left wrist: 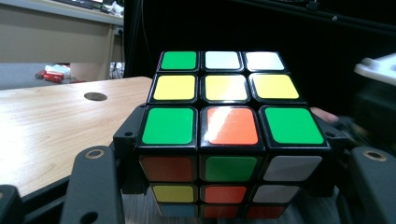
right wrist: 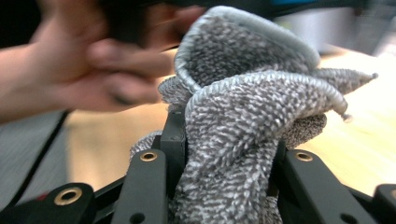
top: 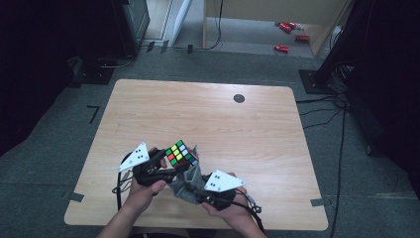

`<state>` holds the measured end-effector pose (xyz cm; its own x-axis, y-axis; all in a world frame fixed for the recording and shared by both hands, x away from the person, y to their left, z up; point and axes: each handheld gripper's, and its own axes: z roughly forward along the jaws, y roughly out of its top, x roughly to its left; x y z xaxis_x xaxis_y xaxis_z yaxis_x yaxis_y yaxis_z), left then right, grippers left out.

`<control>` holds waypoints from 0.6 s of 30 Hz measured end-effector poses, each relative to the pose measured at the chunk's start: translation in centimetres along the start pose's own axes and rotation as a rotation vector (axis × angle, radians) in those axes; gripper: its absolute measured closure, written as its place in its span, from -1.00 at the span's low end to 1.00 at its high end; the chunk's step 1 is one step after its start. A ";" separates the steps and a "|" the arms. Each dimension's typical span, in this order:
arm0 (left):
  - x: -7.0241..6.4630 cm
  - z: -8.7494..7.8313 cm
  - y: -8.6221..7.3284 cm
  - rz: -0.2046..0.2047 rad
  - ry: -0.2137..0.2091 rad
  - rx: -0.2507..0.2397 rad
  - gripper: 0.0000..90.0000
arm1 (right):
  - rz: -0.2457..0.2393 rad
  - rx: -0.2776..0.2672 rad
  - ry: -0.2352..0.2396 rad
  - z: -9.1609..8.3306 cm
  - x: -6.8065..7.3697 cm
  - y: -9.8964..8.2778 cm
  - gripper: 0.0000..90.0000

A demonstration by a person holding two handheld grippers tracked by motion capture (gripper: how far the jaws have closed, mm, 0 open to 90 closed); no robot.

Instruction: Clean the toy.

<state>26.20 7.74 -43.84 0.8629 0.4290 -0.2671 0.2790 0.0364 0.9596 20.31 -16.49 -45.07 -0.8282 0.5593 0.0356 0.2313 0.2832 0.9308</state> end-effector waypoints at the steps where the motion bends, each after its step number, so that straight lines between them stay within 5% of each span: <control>1: 0.0 0.0 0.0 -0.004 -0.001 0.000 -0.24 | 0.028 -0.017 -0.034 -0.4 -0.6 0.0 0.45; 4: -0.2 0.2 -0.1 -0.001 -0.011 0.005 -0.24 | 0.097 -0.079 -0.112 -1.3 -1.7 0.1 0.46; 6: -0.3 0.4 -0.2 -0.001 -0.023 0.006 -0.24 | 0.077 -0.082 -0.111 -1.3 -1.4 0.2 0.46; 14: -0.1 0.3 -0.2 -0.012 -0.011 0.008 -0.24 | -0.053 -0.009 0.027 0.5 1.2 -0.1 0.46; 16: 0.0 0.2 -0.2 -0.014 -0.011 0.000 -0.24 | -0.031 -0.018 0.014 0.3 0.7 -0.1 0.46; 18: 0.0 0.1 -0.2 -0.016 -0.016 -0.002 -0.25 | 0.056 -0.064 -0.008 -0.2 -0.5 -0.3 0.46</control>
<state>26.18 7.58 -44.01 0.8649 0.4137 -0.2841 0.2920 0.0455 0.9553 20.56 -17.02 -45.28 -0.8106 0.5793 0.0852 0.2437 0.2013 0.9487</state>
